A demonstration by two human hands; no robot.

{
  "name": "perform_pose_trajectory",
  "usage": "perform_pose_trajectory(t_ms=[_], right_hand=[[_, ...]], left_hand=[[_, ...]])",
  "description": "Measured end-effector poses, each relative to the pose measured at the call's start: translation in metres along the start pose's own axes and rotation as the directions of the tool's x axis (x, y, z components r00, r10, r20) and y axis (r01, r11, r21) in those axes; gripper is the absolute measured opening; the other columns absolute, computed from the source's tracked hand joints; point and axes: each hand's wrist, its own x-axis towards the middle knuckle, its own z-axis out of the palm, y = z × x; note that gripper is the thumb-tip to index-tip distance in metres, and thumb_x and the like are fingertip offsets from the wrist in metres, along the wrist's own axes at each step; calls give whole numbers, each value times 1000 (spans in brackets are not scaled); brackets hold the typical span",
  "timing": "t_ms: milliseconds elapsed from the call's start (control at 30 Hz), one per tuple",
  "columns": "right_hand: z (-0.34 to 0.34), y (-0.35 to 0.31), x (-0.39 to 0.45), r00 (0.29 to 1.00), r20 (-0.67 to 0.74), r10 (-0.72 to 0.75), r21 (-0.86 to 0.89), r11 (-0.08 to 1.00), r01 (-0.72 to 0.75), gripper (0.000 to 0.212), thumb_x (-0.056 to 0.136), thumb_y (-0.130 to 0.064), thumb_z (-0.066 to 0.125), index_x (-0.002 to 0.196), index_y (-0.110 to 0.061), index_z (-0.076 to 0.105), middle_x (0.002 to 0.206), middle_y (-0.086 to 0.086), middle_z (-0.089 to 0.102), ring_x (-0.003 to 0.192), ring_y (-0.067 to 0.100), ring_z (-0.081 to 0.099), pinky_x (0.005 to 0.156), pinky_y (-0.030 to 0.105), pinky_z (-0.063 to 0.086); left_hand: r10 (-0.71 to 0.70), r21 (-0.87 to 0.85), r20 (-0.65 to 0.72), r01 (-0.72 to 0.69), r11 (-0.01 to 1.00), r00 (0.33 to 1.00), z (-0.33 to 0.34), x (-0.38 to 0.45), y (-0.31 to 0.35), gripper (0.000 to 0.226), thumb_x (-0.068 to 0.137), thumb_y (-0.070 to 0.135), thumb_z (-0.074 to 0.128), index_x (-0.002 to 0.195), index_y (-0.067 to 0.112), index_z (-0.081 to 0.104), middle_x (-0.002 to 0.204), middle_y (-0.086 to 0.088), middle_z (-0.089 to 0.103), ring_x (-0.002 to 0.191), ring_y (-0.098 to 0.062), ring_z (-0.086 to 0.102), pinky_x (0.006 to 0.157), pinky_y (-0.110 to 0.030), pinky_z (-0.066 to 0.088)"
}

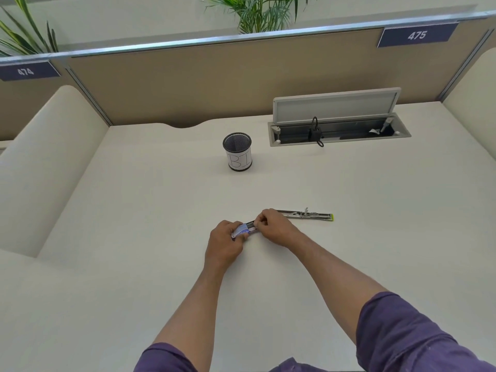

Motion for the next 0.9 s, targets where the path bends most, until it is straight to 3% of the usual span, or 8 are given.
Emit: perform_pose_trajectory(t_ms=[67,167,333,500,700,900], right_hand=[[-1,3,0,1000,-13,16,65,998,-15,11,95,-17,57,94,-10,65,86,2,67,67,13,59,62,26,48],[-4,6,-1,998,-55,23,147,989,-14,7,92,-11,62,88,-15,66,84,2,70,59,8,62,54,16,49],[-10,13,-4,998,-62,-25,147,988,34,1,86,-13,75,87,-13,74,69,0,72,60,10,64,64,28,52],[-11,9,-4,996,-71,-44,135,989,54,3,84,-14,75,85,-13,78,74,6,76,65,14,64,70,34,56],[-9,5,-4,988,-121,-101,20,994,104,3,79,-20,79,78,-17,79,71,-11,69,65,4,59,62,22,47],[-4,-6,-5,986,-130,-101,-151,985,81,24,74,-43,81,71,-22,72,76,-10,63,70,8,62,61,30,52]], left_hand=[[8,24,-1,-8,1000,1000,-1,-1,0,22,89,22,70,107,31,76,92,8,62,83,-6,61,70,-24,49],[17,27,-26,-16,999,1000,1,-3,-2,22,91,16,66,108,27,75,94,6,60,84,-6,61,71,-22,47],[-13,-40,-48,11,999,999,3,-3,-4,24,93,10,63,112,23,72,103,8,64,93,-7,62,77,-14,44],[3,-113,-63,-10,994,998,5,-4,-5,24,91,11,66,108,27,71,102,14,66,95,-1,61,79,-13,45],[1,-151,-72,-12,988,997,5,-7,-6,26,90,9,66,108,28,71,104,17,67,97,3,61,79,-7,43],[-8,-140,-77,-3,990,997,6,-7,-6,23,90,14,67,107,30,72,102,18,68,96,1,62,77,-10,45]])
